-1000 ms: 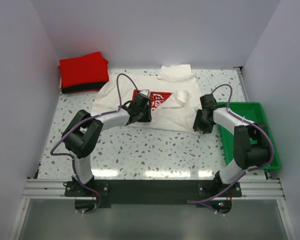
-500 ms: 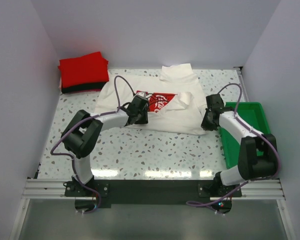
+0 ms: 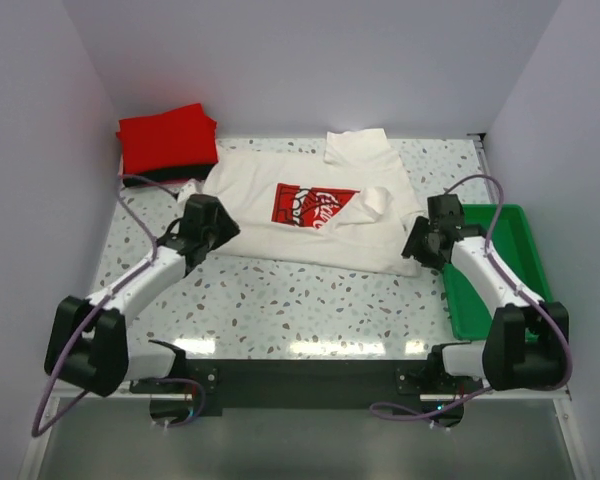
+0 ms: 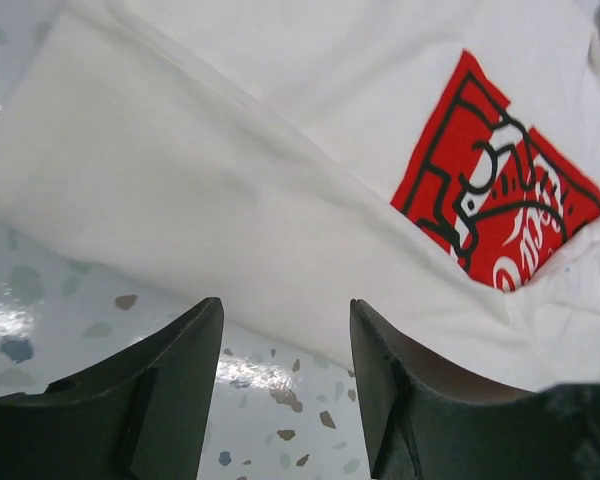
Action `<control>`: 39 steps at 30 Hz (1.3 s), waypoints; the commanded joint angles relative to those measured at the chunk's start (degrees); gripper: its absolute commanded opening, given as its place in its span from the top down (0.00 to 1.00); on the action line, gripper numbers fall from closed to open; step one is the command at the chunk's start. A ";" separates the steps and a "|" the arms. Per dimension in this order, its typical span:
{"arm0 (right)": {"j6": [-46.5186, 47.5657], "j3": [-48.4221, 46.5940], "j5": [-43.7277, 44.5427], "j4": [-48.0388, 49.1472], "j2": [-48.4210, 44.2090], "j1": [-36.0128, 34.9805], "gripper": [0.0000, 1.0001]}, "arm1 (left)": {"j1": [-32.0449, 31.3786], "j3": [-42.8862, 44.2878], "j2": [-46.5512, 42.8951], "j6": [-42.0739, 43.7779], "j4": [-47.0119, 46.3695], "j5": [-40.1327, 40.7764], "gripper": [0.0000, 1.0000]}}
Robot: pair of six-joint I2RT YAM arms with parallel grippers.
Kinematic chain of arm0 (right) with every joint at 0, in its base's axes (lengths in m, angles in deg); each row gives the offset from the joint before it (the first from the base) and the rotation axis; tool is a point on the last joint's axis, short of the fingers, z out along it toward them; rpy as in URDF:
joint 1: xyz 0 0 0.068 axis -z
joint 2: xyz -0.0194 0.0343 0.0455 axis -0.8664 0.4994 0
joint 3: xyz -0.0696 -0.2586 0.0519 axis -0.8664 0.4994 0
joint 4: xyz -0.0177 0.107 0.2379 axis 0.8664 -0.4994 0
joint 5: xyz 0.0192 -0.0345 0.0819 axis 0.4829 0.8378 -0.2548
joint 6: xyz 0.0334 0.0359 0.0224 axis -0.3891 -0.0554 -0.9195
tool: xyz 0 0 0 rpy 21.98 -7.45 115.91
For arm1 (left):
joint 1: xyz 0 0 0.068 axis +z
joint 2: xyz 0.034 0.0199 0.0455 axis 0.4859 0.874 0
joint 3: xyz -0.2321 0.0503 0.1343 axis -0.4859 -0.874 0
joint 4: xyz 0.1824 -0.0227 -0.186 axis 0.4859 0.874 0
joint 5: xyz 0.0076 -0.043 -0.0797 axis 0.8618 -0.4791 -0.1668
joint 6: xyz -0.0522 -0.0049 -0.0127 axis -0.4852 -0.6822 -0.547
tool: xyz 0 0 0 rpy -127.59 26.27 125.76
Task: Fold and stack the t-shirts
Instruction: Fold the tshirt
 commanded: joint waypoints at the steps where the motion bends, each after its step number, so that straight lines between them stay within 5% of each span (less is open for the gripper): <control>1: -0.38 0.78 -7.21 1.47 -4.59 0.05 0.44 | 3.78 -5.51 -7.56 -6.45 4.36 7.01 0.40; 7: -3.63 2.71 -13.29 4.37 -8.11 -0.91 0.44 | 15.90 -11.06 -7.68 -6.99 0.34 1.76 0.37; 23: -4.25 7.11 -13.83 7.89 -5.12 -1.27 0.43 | 21.55 -12.92 5.77 -8.48 -16.72 -2.64 0.38; 29: -6.79 9.92 -12.95 7.45 -5.83 -1.18 0.41 | 21.73 -12.65 10.79 -9.27 -19.27 -3.88 0.53; 34: -11.27 12.82 -9.10 8.41 -6.44 -1.09 0.34 | 21.81 -13.44 8.86 -9.62 -16.20 -0.46 0.84; 39: -15.58 14.41 -2.94 10.00 -6.53 -0.57 0.33 | 21.73 -13.27 5.26 -8.92 -12.52 2.71 0.99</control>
